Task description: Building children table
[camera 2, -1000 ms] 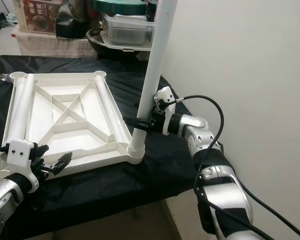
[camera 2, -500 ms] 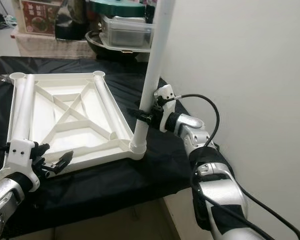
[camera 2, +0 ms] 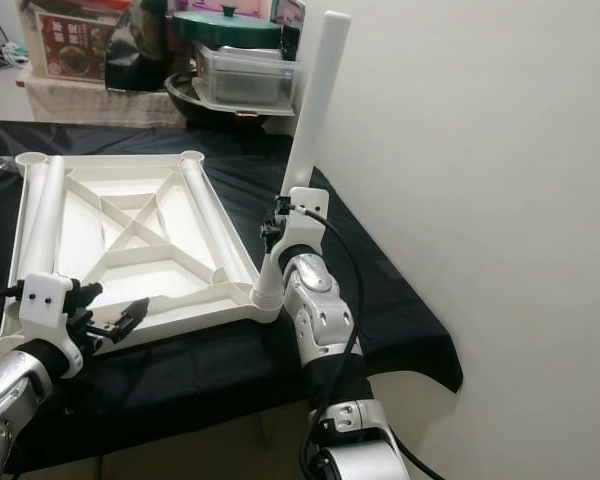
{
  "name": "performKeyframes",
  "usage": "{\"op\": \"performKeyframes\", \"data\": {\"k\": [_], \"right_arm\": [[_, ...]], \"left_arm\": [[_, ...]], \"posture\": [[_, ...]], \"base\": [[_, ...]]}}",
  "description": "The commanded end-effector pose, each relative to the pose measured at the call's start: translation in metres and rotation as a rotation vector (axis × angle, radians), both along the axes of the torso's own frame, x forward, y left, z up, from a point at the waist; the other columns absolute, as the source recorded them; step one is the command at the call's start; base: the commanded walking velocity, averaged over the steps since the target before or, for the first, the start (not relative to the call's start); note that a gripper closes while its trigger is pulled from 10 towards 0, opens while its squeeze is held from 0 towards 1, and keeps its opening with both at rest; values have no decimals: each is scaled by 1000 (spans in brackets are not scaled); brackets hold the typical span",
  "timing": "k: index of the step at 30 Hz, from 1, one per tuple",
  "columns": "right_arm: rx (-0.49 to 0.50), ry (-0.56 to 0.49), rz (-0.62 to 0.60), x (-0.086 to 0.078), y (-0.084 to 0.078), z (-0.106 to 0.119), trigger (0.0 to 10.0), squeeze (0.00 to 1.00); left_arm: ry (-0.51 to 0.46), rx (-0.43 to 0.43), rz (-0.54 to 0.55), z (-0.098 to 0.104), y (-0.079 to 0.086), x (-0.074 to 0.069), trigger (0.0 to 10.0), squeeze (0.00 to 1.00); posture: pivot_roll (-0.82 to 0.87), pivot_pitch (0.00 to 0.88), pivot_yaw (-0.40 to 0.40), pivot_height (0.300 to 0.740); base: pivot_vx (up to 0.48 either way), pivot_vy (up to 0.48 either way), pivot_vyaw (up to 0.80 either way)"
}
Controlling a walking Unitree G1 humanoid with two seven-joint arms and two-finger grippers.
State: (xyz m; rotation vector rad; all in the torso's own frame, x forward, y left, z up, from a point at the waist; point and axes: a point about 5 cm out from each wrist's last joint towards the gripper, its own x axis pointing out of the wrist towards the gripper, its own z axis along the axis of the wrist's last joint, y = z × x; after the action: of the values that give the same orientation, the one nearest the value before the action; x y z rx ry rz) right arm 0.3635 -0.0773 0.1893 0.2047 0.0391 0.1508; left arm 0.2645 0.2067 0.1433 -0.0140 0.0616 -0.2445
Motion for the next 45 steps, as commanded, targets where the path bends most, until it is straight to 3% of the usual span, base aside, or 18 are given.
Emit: {"op": "performKeyframes", "data": {"k": [1,6,7,9,10,11,15,17,24,33,34,35,36,38,39,40,41,45], "right_arm": [[97,84,70,-4,34,-6,10000,0],[85,49,118,-3,35,2,10000,0],[82,18,119,-2,20,10,10000,1000],[65,-61,197,1,-4,29,10000,1000],[65,-61,197,1,-4,29,10000,1000],[42,-109,236,4,-14,38,10000,0],[-89,-154,411,8,-41,44,10000,0],[-89,-154,411,8,-41,44,10000,0],[-258,-119,672,18,-72,29,10000,0],[-361,-25,837,24,-74,21,9765,0],[-363,-8,847,25,-75,19,8471,0],[-363,-8,847,25,-75,19,8471,0],[-361,-1,847,26,-76,17,6784,0],[-361,-1,847,26,-76,17,6784,0],[-342,-13,827,27,-76,17,3765,0],[-342,-13,827,27,-76,17,3765,0],[-289,-39,785,30,-74,19,0,0],[-222,-74,715,33,-73,19,0,0]], "left_arm": [[9,-4,-13,-2,-4,2,10000,0],[8,-6,-11,-2,-4,2,10000,0],[10,-9,-13,-3,-5,2,10000,0],[13,-13,-17,-4,-6,2,10000,0],[13,-13,-17,-4,-6,2,10000,0],[13,-12,-18,-4,-6,3,10000,0],[12,-10,-19,-4,-6,4,10000,0],[12,-10,-19,-4,-6,4,10000,0],[12,-7,-25,-5,-7,5,10000,0],[11,-3,-15,-5,-6,4,10000,0],[11,-3,-13,-6,-6,3,10000,0],[11,-3,-13,-6,-6,3,10000,0],[12,-2,-12,-6,-6,3,10000,0],[12,-2,-12,-6,-6,3,10000,0],[12,-2,-10,-6,-5,2,10000,0],[12,-2,-10,-6,-5,2,10000,0],[12,-3,-8,-6,-5,2,10000,0],[13,-3,-9,-7,-5,2,10000,0]], "posture": [[129,0,-146,740],[122,0,-147,740],[115,0,-144,740],[112,0,-142,740],[112,0,-142,740],[112,0,-142,740],[108,0,-144,740],[108,0,-144,740],[125,0,-159,740],[153,0,-183,740],[159,0,-190,740],[159,0,-190,740],[159,0,-190,740],[159,0,-190,740],[160,0,-192,740],[160,0,-192,740],[160,0,-188,740],[159,0,-185,740]], "base": [[0,0,0],[0,0,0],[0,0,0],[0,0,0],[0,0,0],[0,0,0],[0,0,0],[0,0,0],[0,0,0],[0,0,0],[0,0,0],[0,0,0],[0,0,0],[0,0,0],[0,0,0],[0,0,0],[0,0,0],[0,0,0]]}}
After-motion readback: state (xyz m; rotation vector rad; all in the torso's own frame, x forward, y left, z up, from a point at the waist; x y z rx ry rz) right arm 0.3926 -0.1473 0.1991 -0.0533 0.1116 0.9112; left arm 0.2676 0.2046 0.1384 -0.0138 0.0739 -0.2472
